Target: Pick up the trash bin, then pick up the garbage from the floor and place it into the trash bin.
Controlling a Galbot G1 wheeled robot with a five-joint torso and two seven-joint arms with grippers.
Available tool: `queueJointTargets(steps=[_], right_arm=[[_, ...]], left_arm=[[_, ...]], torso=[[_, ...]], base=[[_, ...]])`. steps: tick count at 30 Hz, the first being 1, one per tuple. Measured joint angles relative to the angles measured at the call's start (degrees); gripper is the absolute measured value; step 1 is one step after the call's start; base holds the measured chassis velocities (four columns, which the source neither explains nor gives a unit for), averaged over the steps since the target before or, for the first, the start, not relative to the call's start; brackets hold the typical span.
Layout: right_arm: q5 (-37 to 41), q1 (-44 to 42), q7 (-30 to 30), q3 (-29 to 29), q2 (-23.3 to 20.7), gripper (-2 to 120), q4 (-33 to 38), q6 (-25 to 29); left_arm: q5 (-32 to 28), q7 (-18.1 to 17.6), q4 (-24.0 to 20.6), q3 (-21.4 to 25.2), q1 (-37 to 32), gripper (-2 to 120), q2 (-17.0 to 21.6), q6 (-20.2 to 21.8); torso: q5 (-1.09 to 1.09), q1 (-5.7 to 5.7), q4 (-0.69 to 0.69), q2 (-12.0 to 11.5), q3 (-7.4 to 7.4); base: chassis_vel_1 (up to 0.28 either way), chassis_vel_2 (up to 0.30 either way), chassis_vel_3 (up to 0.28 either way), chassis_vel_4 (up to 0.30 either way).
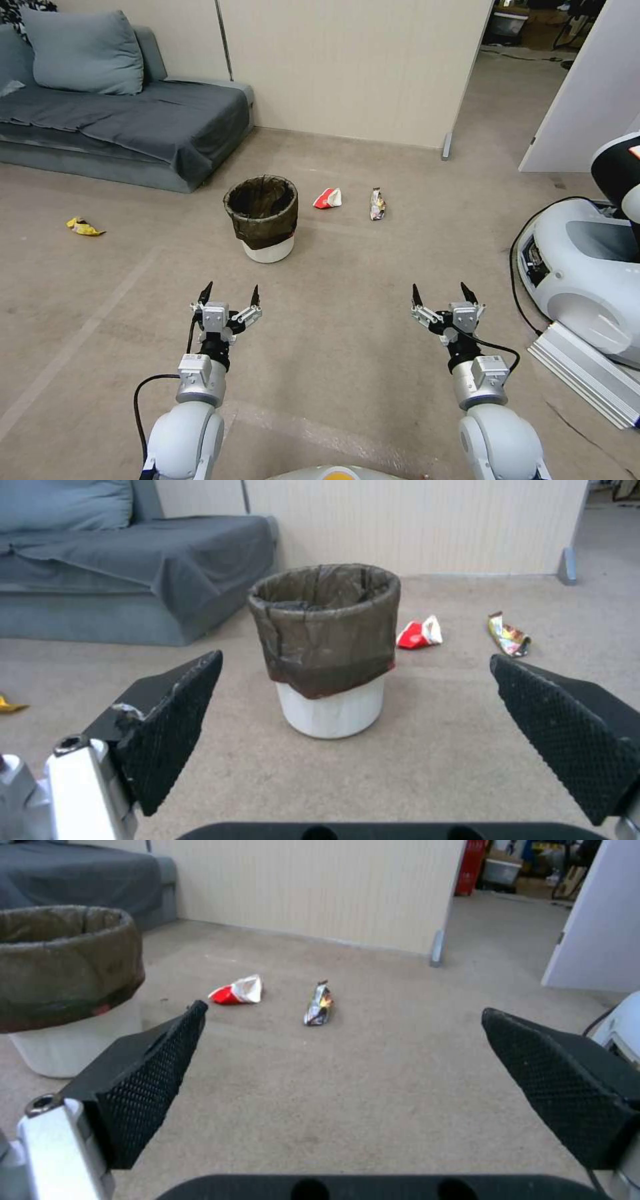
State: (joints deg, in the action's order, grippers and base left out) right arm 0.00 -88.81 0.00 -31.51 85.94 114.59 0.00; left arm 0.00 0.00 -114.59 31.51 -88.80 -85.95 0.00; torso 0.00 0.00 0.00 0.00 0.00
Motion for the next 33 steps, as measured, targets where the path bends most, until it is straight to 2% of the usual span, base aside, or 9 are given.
queueJointTargets(steps=[16,19,28,30,32,33], right_arm=[[0.02,-0.42,0.00,-0.14,0.09,100,0.13,0.00],[0.66,-3.03,-0.04,-1.20,0.77,100,2.00,0.25],[5.15,-20.14,-0.55,-7.91,5.15,100,13.63,2.41],[5.30,-21.29,-0.22,-8.23,5.33,100,14.60,2.14],[5.25,-22.19,1.48,-8.02,4.65,100,16.44,0.42],[5.24,-22.28,1.79,-7.92,4.50,100,16.64,-0.10]], left_arm=[[0.00,-0.03,-0.34,0.06,-0.40,100,0.00,0.06],[0.15,-0.45,-2.30,0.49,-3.11,100,-0.17,1.01],[1.50,-3.31,-13.55,3.31,-19.42,100,-1.30,7.24],[1.63,-3.60,-14.63,3.60,-20.98,100,-1.42,7.83],[1.99,-4.12,-17.35,4.18,-24.80,100,-1.57,8.98],[2.15,-3.95,-18.30,4.17,-25.86,100,-1.35,8.89]], torso=[[0.00,0.00,-0.01,0.00,0.00],[0.00,0.00,0.00,0.00,0.00],[0.00,0.00,-0.01,0.00,-0.01],[-0.02,0.00,-0.04,0.01,-0.01],[0.01,-0.01,0.04,0.01,-0.01],[0.01,0.00,0.02,0.00,-0.01]], base=[[0.000,0.000,0.000,0.000],[0.000,0.000,0.000,0.000],[0.000,0.000,0.000,0.000],[0.000,0.000,0.000,0.000],[0.000,0.000,0.000,0.000],[0.000,0.000,0.000,0.000]])
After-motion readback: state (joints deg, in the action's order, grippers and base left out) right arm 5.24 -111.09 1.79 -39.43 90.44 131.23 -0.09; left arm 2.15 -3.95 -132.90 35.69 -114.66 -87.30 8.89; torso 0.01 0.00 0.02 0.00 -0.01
